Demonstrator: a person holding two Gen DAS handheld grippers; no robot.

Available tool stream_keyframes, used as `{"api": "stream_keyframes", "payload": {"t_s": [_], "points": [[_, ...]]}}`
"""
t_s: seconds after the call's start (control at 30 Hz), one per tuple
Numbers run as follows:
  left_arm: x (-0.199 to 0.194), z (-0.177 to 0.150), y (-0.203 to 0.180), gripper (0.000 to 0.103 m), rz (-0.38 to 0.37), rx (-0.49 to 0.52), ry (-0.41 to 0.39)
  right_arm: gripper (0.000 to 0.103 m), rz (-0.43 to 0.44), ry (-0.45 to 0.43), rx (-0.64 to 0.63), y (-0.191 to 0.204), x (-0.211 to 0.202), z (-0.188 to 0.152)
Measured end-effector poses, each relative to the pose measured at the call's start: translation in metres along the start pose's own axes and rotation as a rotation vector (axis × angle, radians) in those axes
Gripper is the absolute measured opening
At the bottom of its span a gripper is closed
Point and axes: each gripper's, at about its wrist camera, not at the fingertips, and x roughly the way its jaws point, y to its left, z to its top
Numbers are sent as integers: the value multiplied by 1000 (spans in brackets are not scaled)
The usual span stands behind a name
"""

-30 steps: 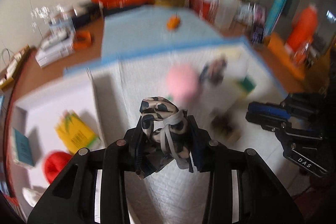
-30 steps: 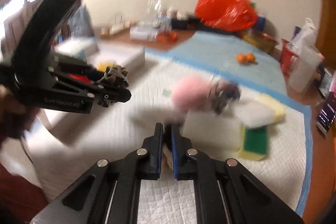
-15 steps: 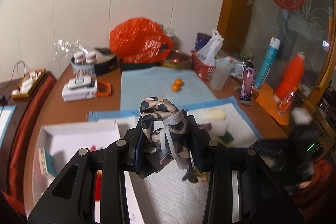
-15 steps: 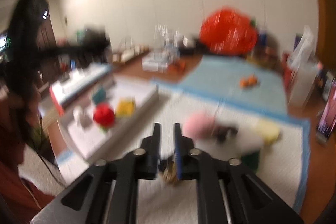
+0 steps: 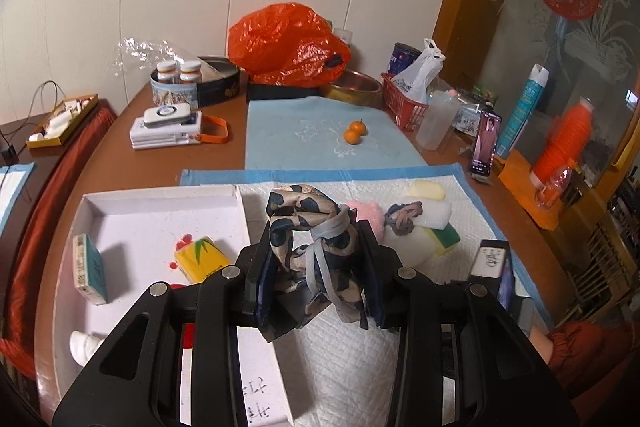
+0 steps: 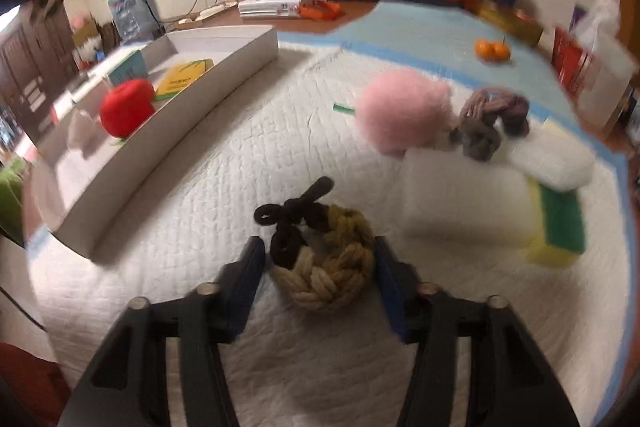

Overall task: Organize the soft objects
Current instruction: 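Carry the scrunchie in the left gripper over the tray while the right gripper carries the rope knot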

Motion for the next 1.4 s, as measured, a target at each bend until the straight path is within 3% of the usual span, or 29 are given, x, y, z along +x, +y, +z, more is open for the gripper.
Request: {"api": "stream_keyframes", "payload": {"t_s": [0.07, 0.13, 0.37, 0.53, 0.6, 0.8, 1.4], "points": [[-8, 4, 4, 36, 8, -5, -26, 30, 20, -10, 4, 0, -11, 0], [-17, 12, 5, 36, 17, -8, -62, 29, 39, -73, 26, -2, -34, 10], [-68, 39, -5, 37, 84, 30, -254, 30, 71, -527, 108, -4, -173, 88], [-71, 33, 2, 37, 103, 10, -260, 30, 124, -720, 179, 4, -225, 100], [-69, 29, 10, 37, 116, -14, -245, 30, 140, -727, 182, 11, -223, 101], [-78, 24, 28, 37, 144, -60, -251, 30, 197, -643, 240, 3, -193, 110], [-89, 15, 47, 37, 180, -88, -249, 30, 227, -640, 221, 25, -194, 112]]}}
